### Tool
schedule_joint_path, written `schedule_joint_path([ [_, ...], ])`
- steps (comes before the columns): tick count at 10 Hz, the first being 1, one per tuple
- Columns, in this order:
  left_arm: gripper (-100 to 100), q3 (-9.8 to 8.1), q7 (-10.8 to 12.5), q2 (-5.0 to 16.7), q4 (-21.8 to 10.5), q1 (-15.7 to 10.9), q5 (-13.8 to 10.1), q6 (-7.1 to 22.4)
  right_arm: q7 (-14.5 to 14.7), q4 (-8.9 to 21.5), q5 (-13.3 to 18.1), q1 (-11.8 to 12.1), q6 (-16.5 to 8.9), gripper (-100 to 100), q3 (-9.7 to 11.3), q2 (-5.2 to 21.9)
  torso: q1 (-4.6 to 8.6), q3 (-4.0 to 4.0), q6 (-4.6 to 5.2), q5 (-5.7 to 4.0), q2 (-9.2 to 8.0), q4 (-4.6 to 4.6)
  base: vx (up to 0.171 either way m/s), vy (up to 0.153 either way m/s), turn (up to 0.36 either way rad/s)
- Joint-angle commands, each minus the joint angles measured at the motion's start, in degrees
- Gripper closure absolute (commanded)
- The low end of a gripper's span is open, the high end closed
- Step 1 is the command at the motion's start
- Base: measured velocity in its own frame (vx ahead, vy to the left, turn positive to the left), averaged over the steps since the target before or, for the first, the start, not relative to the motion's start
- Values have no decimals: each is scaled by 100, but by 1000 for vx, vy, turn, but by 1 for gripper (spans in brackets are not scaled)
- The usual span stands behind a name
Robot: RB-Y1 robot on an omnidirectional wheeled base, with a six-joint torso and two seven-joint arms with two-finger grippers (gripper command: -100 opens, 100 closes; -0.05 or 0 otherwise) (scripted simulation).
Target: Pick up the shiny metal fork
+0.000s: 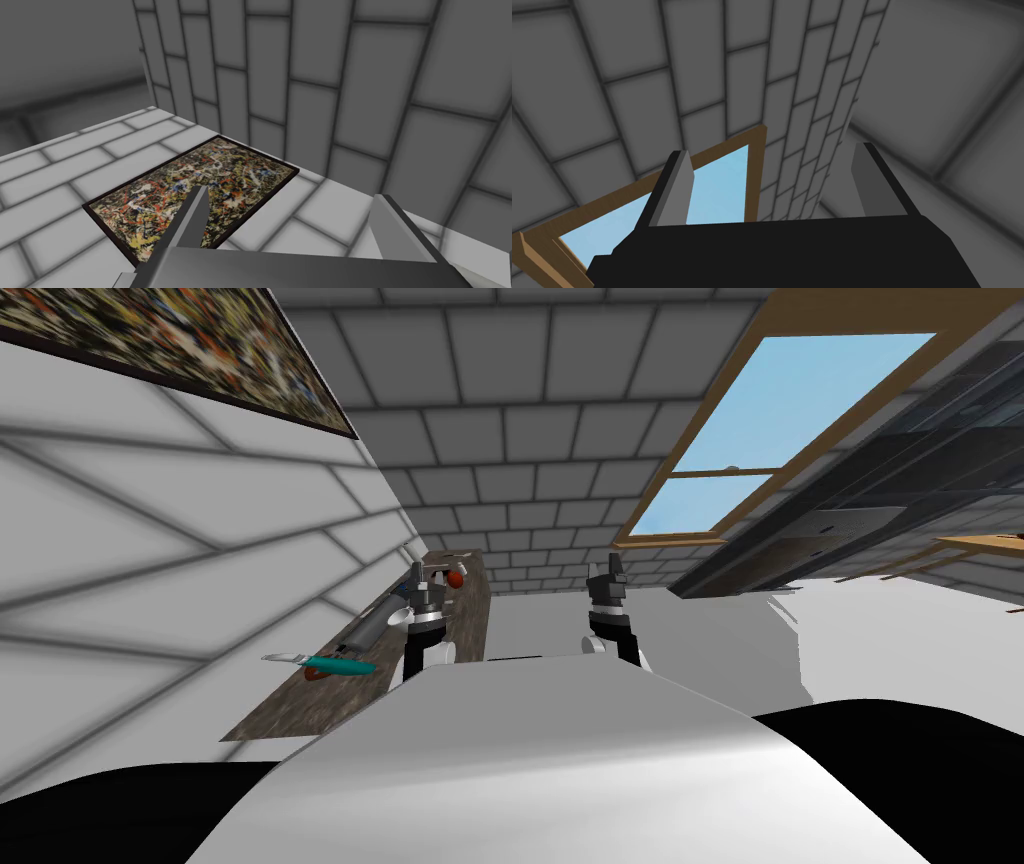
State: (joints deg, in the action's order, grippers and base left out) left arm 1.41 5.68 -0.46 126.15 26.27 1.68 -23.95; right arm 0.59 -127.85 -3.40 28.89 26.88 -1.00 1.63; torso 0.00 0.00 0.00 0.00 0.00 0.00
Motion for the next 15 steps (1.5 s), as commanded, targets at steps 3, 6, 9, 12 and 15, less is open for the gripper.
schedule_joint_path([
  [3, -100, -163, -207, 398, -24, -111, -47, 218, 0, 0, 0, 0, 0, 0, 0, 0, 11, 1, -1, -2, 2, 1, 9, -37, 80],
  [6, -100, -421, -538, 711, -71, -272, -147, 631, 0, 0, 0, 1, 0, 0, 0, -1, 26, 6, -1, -5, 11, 2, 23, -76, 141],
  [9, -100, -636, -812, 868, -109, -391, -248, 1028, 0, 0, 0, 0, 0, 0, 1, -1, 25, 6, 1, -6, 11, 3, 24, -70, 99],
  [12, -100, -872, -1110, 987, -150, -509, -377, 1435, 0, 0, 0, 0, 0, 0, 1, -1, 26, 9, 1, -6, 15, 4, 35, -71, 110],
  [15, -100, -996, -1265, 1037, -169, -564, -453, 1794, 0, 0, 0, 1, 0, 0, 0, 0, 14, 9, -1, -3, 16, 4, 31, -41, 82],
])
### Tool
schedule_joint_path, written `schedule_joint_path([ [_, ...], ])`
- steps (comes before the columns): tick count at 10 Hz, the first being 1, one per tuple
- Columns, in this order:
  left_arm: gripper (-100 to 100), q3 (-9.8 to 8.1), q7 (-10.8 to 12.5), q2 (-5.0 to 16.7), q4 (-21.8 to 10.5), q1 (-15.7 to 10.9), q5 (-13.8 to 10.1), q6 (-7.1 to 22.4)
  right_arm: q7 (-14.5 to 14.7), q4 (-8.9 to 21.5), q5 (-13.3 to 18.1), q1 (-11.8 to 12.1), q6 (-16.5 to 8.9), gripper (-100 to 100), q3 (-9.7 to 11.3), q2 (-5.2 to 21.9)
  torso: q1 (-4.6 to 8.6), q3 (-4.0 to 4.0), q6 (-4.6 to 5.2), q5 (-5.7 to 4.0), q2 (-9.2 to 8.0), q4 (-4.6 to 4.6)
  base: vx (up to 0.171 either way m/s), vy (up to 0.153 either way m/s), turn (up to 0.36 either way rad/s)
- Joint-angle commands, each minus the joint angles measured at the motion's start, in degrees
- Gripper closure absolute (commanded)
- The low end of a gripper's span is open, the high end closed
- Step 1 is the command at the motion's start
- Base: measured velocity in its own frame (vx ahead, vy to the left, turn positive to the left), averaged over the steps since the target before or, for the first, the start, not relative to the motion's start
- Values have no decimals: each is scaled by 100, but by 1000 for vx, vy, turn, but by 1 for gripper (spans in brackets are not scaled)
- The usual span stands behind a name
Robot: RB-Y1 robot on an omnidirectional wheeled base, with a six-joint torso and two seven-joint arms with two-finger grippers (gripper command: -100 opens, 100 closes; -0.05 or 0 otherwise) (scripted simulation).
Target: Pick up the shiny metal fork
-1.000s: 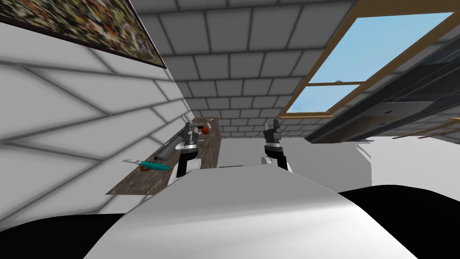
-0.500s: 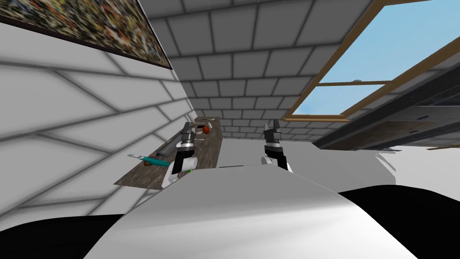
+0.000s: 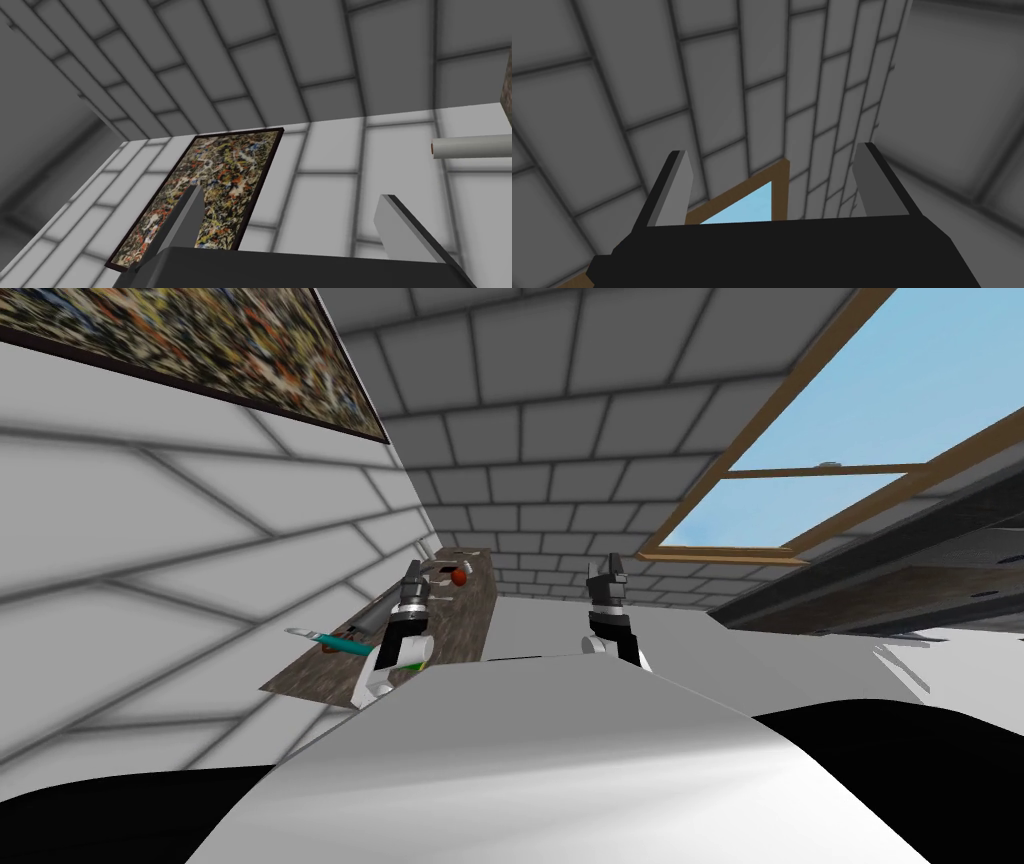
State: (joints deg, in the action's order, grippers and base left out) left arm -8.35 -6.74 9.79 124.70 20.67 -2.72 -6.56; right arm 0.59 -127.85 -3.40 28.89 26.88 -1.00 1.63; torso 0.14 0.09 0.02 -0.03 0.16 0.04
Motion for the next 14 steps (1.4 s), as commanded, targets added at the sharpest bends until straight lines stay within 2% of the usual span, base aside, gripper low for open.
schedule_joint_path([
  [1, -100, -146, -178, 58, -43, -55, -96, 286, 0, 0, 0, 0, 0, 0, 0, 0, 0, 0, 0, 0, 0, 0, 32, -50, 106],
  [2, -100, -146, -178, 58, -43, -55, -96, 354, 0, 0, 0, 0, 0, 0, 0, 0, 2, 0, -2, 0, 1, 0, 25, -52, 60],
  [3, -100, -272, -333, 102, -61, -100, -186, 554, 0, 0, 0, 0, 0, 0, 0, 0, 3, -1, 0, -1, -2, 0, 38, -52, 103],
  [4, -100, -272, -333, 102, -61, -100, -186, 673, 0, 0, 0, 0, 0, 0, 0, 0, 3, 1, -1, -1, 2, 0, 37, -46, 57],
  [5, -100, -398, -486, 145, -77, -140, -283, 848, 0, 0, 0, 0, 0, 0, 0, 0, 1, 1, 0, 0, 2, 1, 44, -52, 109],
  [7, -100, -398, -486, 145, -77, -140, -283, 1011, 0, 0, 0, 0, 0, 0, 0, 0, 0, 2, 1, 0, 4, 1, 28, -30, 17],
  [8, -100, -522, -636, 189, -93, -174, -385, 1228, 0, 0, 0, 0, 0, 0, 0, 0, -8, -2, 1, 1, -3, 0, 23, -29, 99],
  [9, -100, -522, -636, 189, -93, -174, -385, 1366, 0, 0, 0, 0, 0, 0, 0, 0, -6, -2, -2, 2, -3, -1, 33, -34, 58],
  [10, -100, -645, -782, 236, -107, -202, -494, 1570, 0, 0, 0, 0, 0, 0, 0, 0, -6, 0, 0, 1, 0, 0, 59, -47, 84],
  [11, -100, -645, -782, 236, -107, -202, -494, 1737, 0, 0, 0, 1, 0, 0, 0, 0, -1, 4, -1, 0, 8, 1, 51, -43, 44],
  [12, -100, -767, -922, 285, -118, -223, -607, 1899, 0, 0, 0, 0, 0, 0, 0, 0, -1, 5, 1, 0, 7, 2, 43, -53, 74],
  [14, -100, -767, -922, 285, -118, -223, -607, 2121, 0, 0, 0, 0, 0, 0, 0, 0, -2, 3, 1, 0, 5, 1, 32, -28, 23],
])
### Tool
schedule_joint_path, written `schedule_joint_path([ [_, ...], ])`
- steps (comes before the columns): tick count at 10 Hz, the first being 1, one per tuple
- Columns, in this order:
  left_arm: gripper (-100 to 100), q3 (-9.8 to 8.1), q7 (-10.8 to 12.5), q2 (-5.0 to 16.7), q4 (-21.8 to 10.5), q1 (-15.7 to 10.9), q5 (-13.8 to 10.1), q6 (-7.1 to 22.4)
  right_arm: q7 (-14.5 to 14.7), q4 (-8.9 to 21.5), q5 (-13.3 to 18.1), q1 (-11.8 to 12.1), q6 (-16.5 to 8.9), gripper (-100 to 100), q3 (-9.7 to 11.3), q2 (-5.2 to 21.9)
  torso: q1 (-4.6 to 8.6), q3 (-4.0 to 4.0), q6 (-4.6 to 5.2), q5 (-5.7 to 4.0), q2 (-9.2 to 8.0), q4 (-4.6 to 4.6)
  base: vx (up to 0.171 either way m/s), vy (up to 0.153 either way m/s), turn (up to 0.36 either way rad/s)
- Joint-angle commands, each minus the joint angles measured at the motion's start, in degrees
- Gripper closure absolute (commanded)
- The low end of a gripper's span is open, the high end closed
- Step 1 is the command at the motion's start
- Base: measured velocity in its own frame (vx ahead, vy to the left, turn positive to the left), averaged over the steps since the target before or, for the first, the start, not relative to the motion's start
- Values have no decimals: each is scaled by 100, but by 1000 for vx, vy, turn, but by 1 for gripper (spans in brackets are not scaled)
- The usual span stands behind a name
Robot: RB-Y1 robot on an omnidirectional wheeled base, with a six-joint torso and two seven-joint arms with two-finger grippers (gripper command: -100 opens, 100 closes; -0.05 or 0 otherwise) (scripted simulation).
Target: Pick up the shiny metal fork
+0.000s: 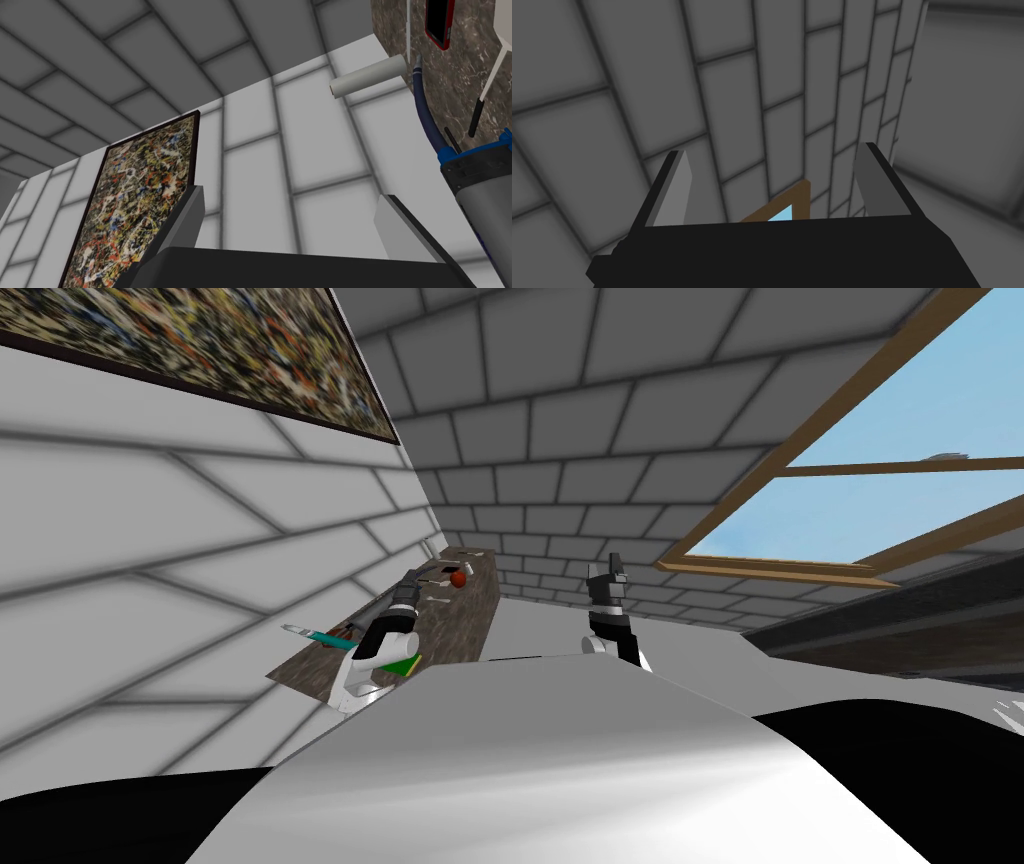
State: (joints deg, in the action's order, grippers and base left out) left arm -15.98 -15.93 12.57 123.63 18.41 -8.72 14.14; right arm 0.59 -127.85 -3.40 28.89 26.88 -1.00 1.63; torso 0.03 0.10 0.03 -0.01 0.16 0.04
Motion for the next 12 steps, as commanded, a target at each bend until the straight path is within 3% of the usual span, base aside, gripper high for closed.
schedule_joint_path([
  [1, -100, -124, -137, 59, -17, -13, -125, 286, 0, 0, 0, 0, 0, 0, 0, 0, 0, 0, 0, 0, 0, 0, 53, -16, 56],
  [4, -100, -242, -264, 116, -19, -22, -247, 811, 0, 0, 0, 1, 0, 0, 0, 0, 5, 6, -1, -1, 12, 2, 58, -32, 52],
  [5, -100, -242, -264, 116, -19, -22, -247, 855, 0, 0, 0, 0, 0, 0, 0, 0, 5, 7, 0, -1, 11, 3, 24, -13, -7],
  [8, -100, -465, -493, 242, -14, -19, -500, 1410, 0, 0, 0, 0, 0, 0, 0, 0, 1, 4, 0, 0, 6, 1, 53, -26, 40],
  [12, -100, -569, -594, 313, -8, -6, -630, 2041, 0, 0, 0, 1, 0, 0, 0, 0, -2, 5, 0, 1, 10, 2, 54, -16, 17],
])
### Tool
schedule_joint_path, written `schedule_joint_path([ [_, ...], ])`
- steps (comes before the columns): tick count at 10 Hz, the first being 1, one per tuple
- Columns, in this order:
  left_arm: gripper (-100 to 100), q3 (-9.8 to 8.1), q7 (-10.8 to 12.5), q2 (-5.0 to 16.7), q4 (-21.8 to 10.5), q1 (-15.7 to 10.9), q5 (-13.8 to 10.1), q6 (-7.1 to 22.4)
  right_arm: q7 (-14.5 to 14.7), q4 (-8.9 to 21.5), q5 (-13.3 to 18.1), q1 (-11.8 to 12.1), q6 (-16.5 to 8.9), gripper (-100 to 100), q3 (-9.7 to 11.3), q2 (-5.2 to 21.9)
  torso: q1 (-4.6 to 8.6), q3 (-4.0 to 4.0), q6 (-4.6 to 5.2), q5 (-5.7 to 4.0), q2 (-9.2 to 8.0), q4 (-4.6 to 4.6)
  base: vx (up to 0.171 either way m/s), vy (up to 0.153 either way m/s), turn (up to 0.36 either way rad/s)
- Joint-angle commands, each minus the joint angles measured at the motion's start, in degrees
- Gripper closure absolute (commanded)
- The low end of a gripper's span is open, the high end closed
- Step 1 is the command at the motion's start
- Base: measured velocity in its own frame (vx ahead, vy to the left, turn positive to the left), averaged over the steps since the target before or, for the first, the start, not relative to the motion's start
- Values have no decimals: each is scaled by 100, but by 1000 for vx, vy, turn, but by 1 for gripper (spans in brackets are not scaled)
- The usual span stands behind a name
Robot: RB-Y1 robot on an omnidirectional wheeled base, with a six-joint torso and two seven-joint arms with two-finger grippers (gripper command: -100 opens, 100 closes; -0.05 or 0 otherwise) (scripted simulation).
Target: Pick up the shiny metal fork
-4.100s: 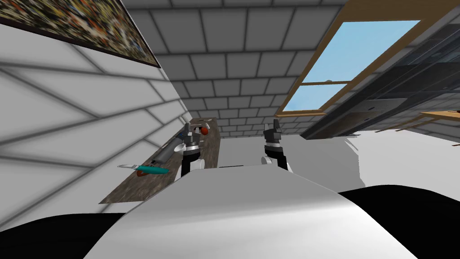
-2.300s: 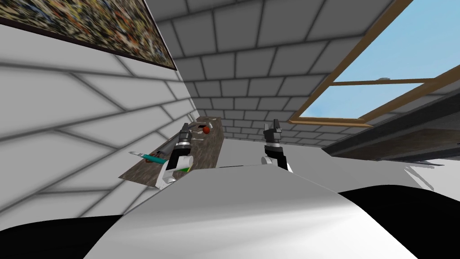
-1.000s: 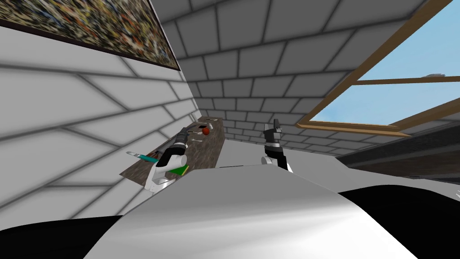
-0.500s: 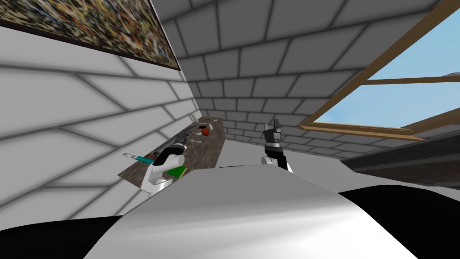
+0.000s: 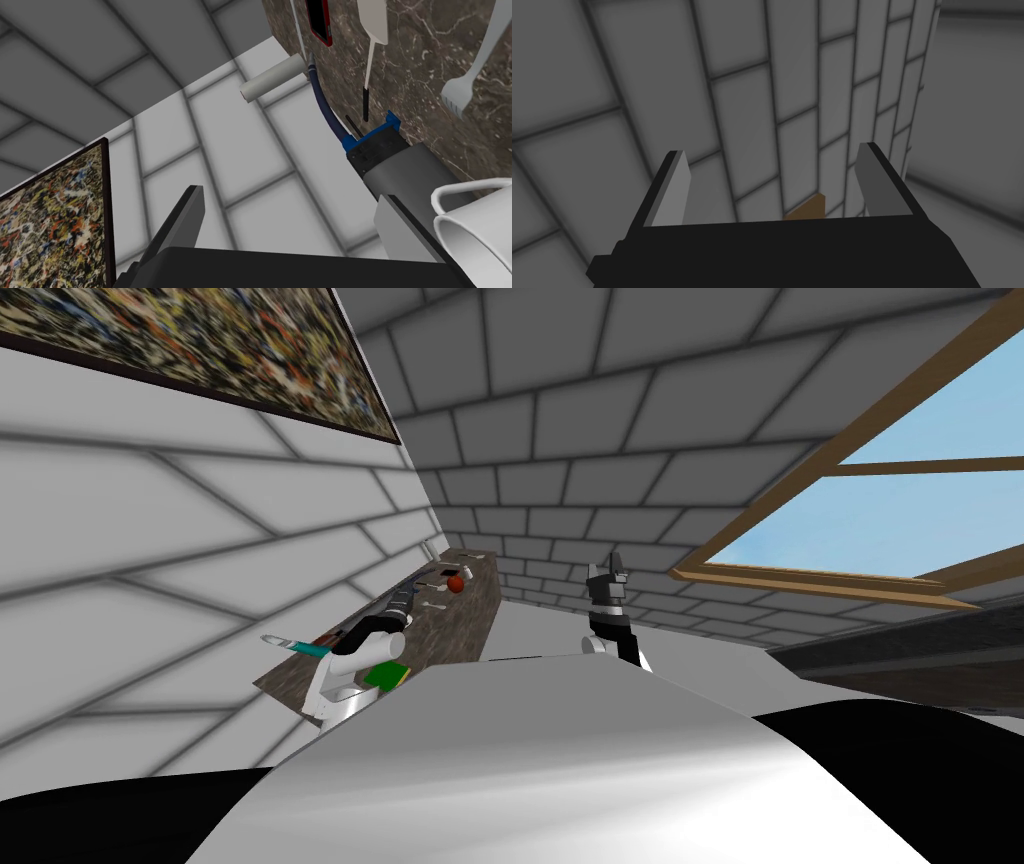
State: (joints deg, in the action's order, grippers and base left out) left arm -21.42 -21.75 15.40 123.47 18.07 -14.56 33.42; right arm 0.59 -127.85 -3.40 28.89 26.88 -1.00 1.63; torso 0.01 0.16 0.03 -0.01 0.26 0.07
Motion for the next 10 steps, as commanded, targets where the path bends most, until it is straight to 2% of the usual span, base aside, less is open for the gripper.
schedule_joint_path([
  [1, -100, -25, -12, 30, 8, 28, -45, 184, 0, 0, 0, 0, 0, 0, 0, 0, 0, 0, 0, 0, 0, 0, 24, -5, 2],
  [2, -100, -123, -103, 106, 16, 48, -176, 400, 0, 0, 0, 0, 0, 0, 0, 0, -3, -5, 0, 1, -9, -2, 56, -13, 17],
  [4, -100, -123, -103, 106, 16, 48, -176, 607, 0, 0, 0, 0, 0, 0, 0, 0, -3, 0, 0, 1, 0, 0, 44, -7, 9],
  [5, -100, -213, -184, 189, 24, 76, -308, 794, 0, 0, 0, 0, 0, 0, 0, 0, -4, -5, 0, 1, -9, -2, 52, -14, 8],
  [7, -100, -213, -184, 189, 24, 76, -308, 1030, 0, 0, 0, 0, 0, 0, 0, 0, -1, 0, 1, 0, -1, 0, 45, -10, 4],
  [10, -100, -367, -313, 373, 42, 157, -572, 1579, 0, 0, 0, 0, 0, 0, 0, 0, -4, 0, 0, 1, -1, 0, 68, -6, -3],
])
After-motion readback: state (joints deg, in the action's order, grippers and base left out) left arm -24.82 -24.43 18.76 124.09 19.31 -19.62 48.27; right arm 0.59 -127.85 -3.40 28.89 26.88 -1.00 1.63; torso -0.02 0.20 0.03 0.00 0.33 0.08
